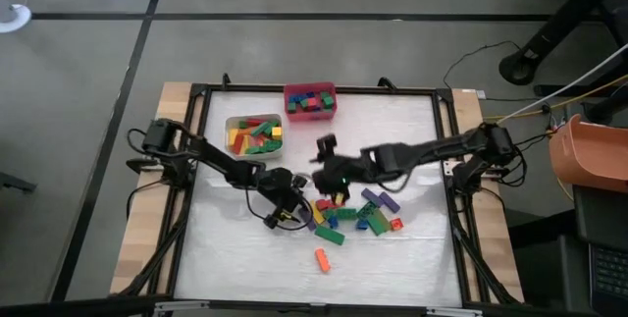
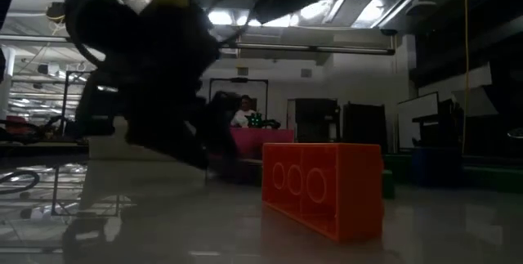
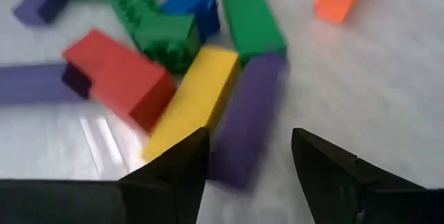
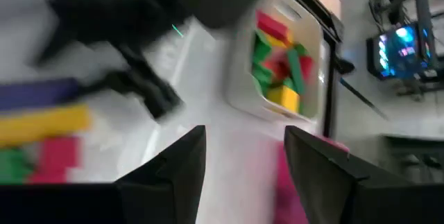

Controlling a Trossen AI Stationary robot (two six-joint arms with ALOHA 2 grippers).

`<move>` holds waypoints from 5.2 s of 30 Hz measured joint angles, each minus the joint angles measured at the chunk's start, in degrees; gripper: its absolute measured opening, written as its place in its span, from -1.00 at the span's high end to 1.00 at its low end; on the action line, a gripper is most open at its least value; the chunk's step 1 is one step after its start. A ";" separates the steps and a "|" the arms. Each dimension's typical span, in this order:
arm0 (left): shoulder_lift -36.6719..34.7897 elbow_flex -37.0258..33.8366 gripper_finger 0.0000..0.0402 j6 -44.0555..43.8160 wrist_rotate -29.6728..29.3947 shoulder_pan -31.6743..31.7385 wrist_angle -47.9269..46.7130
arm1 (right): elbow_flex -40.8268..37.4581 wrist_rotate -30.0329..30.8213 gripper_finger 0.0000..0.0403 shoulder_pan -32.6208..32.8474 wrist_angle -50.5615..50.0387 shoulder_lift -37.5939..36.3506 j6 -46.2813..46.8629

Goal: Sort blocks by size
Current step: Put the large violet wooden block into the white bin, then put the large orange game piece into the white bin

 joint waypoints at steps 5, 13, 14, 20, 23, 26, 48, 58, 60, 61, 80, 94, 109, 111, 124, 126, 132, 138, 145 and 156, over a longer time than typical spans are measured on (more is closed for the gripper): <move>2.79 0.87 0.05 -0.59 0.78 0.97 0.27 | 0.00 -0.01 0.03 5.36 0.58 0.00 3.46; 2.42 0.92 0.19 -2.62 0.20 0.36 -0.74 | 0.00 0.00 0.03 10.93 0.50 0.00 8.89; 2.42 0.92 0.25 -2.64 0.22 0.29 -0.90 | 0.00 0.00 0.03 11.45 0.46 0.02 9.81; 2.35 0.92 0.56 -6.70 -0.02 -0.19 -1.73 | 0.00 -0.04 0.03 13.95 0.52 0.25 21.35; 0.90 0.89 0.56 -10.39 -0.64 -0.56 -2.68 | 0.00 -0.54 0.03 15.05 0.75 0.78 32.92; -3.38 0.65 0.56 -11.93 -0.69 -0.81 -6.69 | -0.07 -2.28 0.03 16.30 0.65 1.57 45.40; -51.21 0.85 0.49 -12.33 -52.03 9.33 -63.96 | -0.07 -8.96 0.03 20.59 5.29 14.13 77.28; -51.88 0.79 0.43 -15.73 -52.92 17.70 -67.35 | -0.04 -8.98 0.03 21.58 5.26 14.82 78.70; -51.38 0.79 0.39 -15.73 -52.90 18.79 -67.32 | -0.04 -9.03 0.03 21.84 5.20 14.82 79.36; -51.10 0.79 0.36 -15.73 -52.89 19.29 -67.33 | -0.04 -9.26 0.03 21.94 5.21 14.82 79.56; -46.84 0.79 0.14 -20.17 -52.76 21.79 -67.42 | -0.04 -12.10 0.03 23.29 3.39 14.82 95.56; -46.84 0.81 0.14 -21.07 -52.76 21.76 -67.52 | 0.00 -17.80 0.03 20.46 5.55 18.92 99.92; -46.86 0.81 0.14 -21.07 -52.76 21.76 -67.68 | 0.00 -14.72 0.03 20.50 7.61 21.78 102.78; -46.86 0.81 0.14 -21.07 -52.76 21.76 -67.66 | 0.00 -14.73 0.03 20.50 8.76 22.75 102.78; -46.86 0.81 0.14 -20.80 -50.33 21.76 -67.65 | 0.04 -11.12 0.43 20.52 9.78 24.91 96.62; -46.86 0.81 0.14 -19.60 -46.62 21.75 -67.66 | 0.48 -9.11 0.56 20.34 11.35 25.12 92.77; -46.97 0.81 0.14 -18.58 -34.45 21.70 -65.33 | 4.25 -2.06 0.55 17.46 11.39 25.20 77.60; -46.97 0.85 0.14 -17.47 -28.46 19.81 -63.14 | 8.14 -1.33 0.46 10.55 11.33 25.20 58.37; -46.97 0.85 0.14 -17.07 -28.49 18.39 -63.21 | 10.62 -1.19 0.54 -0.88 14.81 25.16 35.76; -47.00 0.85 0.14 -17.09 -29.68 18.42 -65.59 | 10.64 -9.17 0.45 -16.13 33.36 26.90 22.92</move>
